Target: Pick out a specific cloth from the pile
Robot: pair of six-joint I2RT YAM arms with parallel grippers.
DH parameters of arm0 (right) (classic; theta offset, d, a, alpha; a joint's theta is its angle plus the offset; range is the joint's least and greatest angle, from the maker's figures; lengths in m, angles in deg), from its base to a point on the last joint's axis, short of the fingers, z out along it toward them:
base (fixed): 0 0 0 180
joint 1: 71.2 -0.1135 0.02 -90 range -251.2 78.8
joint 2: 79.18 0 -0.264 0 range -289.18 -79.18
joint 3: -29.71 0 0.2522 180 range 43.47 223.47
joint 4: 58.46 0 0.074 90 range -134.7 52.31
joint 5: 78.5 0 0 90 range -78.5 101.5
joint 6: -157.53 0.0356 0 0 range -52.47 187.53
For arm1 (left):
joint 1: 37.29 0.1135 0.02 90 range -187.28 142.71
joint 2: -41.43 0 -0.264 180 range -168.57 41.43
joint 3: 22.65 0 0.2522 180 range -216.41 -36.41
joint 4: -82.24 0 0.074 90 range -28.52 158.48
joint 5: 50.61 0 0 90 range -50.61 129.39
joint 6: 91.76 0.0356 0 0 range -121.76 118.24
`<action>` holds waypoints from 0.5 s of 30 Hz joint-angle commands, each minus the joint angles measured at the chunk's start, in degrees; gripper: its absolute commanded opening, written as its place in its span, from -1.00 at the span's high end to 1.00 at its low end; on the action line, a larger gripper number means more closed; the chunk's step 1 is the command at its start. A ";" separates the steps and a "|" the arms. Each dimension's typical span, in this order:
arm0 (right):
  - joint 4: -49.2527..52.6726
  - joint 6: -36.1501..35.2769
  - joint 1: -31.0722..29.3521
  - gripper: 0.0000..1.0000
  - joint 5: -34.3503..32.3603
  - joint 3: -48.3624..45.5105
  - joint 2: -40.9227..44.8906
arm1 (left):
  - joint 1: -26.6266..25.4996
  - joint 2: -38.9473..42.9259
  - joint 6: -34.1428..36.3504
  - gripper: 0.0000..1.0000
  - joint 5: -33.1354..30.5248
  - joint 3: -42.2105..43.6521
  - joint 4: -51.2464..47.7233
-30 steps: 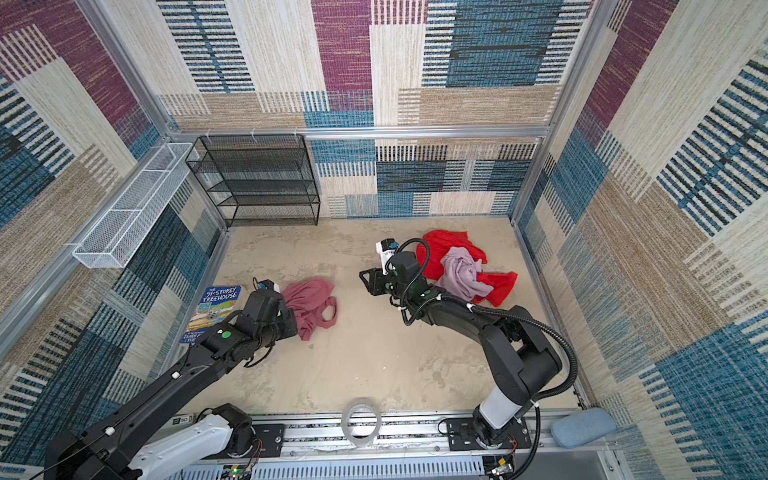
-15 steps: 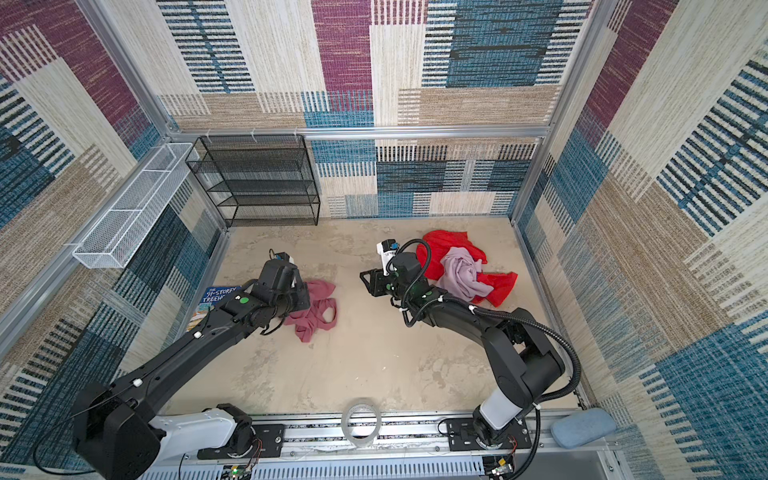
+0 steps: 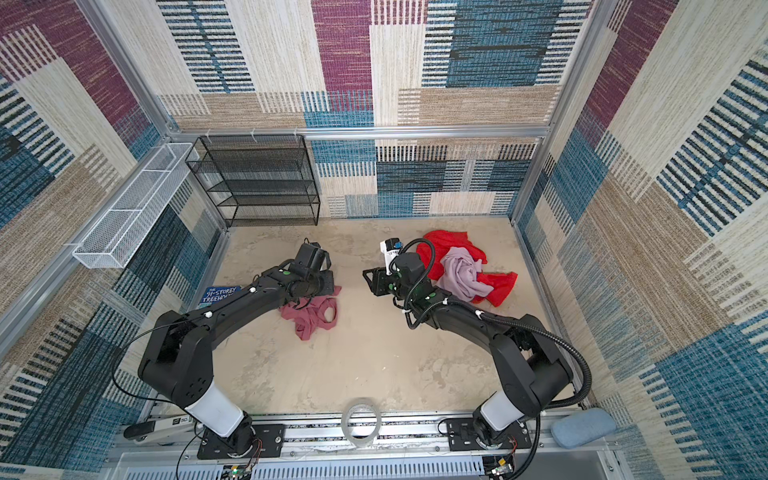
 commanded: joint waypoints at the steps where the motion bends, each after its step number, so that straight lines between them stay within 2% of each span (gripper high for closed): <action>1: -1.25 -0.72 0.03 0.16 -1.92 -0.95 0.25 | 0.26 -1.42 0.53 1.00 0.93 1.11 2.72; 11: 0.56 -1.06 1.15 0.13 -0.61 1.50 -3.04 | 0.81 -2.58 -2.31 0.98 5.79 5.32 7.88; 15: 0.70 -1.66 1.48 0.10 -1.63 1.24 -1.90 | 0.81 0.00 -1.52 0.31 5.64 5.30 7.72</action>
